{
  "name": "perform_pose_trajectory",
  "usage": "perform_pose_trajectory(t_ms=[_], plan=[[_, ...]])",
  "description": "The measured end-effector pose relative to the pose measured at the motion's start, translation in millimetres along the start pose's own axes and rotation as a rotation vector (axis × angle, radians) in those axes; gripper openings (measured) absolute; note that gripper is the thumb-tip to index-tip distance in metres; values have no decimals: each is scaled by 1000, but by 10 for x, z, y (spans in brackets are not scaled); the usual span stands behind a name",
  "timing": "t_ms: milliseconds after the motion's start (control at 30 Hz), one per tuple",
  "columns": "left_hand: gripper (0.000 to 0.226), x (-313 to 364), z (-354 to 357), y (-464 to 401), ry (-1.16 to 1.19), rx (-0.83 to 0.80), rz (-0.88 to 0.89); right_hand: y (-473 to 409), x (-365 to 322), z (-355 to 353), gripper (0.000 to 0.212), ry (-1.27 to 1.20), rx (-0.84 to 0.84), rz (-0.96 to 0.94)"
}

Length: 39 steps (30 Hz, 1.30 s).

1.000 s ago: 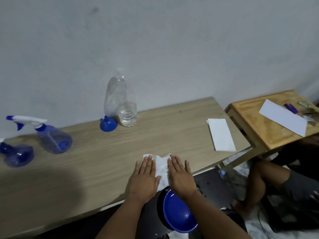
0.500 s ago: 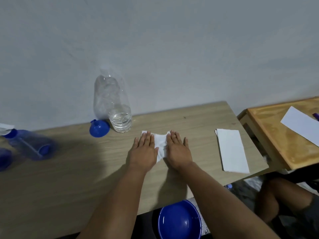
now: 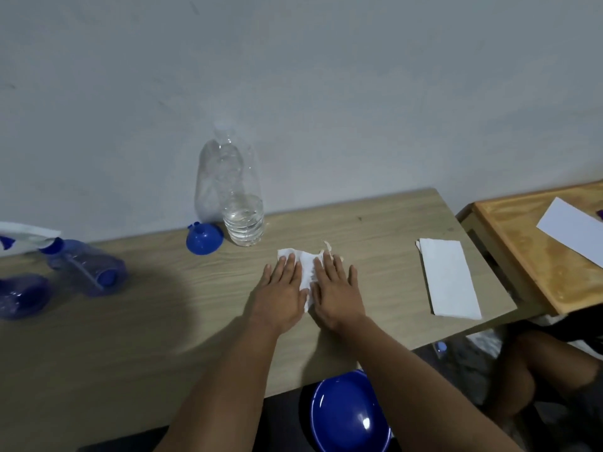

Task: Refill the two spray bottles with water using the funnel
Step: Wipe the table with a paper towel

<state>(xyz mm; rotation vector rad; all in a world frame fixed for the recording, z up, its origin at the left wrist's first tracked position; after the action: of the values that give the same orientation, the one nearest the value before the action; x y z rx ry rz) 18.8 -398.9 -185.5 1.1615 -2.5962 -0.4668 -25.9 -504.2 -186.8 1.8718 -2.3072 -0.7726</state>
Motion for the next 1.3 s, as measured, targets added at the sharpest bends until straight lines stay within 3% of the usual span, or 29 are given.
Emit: perform_pose_trajectory(t_ms=[267,367,533,700,933,1033,1133,1300], plan=[[60,32,252,760,-13,4,53,683,-379,373,82,-92,71,43],[55,35,223,1021,31,13,65,835,-489,480,63,-39,-4,131],[42,39,47,1521,66,6,142,1188,-695,514,35,-23,19,212],[27,-17,7,1880,253,-89,71,1685,-630,569,32,-393,105,385],[27,340,-425,2001,406,-39,184,2453,-452,235,34,-796,356,534],[23,536,-561,2057,471,-27,230,2750,-354,89,38,-840,411,569],[18,812,-642,2112,569,-49,300,3053,-275,5,18,-856,434,599],[21,1466,-688,2212,677,-146,425,3696,-10,-110,18,-908,578,677]])
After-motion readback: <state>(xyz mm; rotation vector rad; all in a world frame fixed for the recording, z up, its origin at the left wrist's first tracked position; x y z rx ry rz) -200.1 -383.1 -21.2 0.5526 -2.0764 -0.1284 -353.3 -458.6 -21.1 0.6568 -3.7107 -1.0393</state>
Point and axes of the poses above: each hand's wrist, its own y-axis away from the middle knuckle, its own z-axis out of the palm, x = y × z, the point moved 10 cm from there along -y, towards the middle knuckle, and after that the axes turned 10 degrees about -x, right-handed, at the moved point
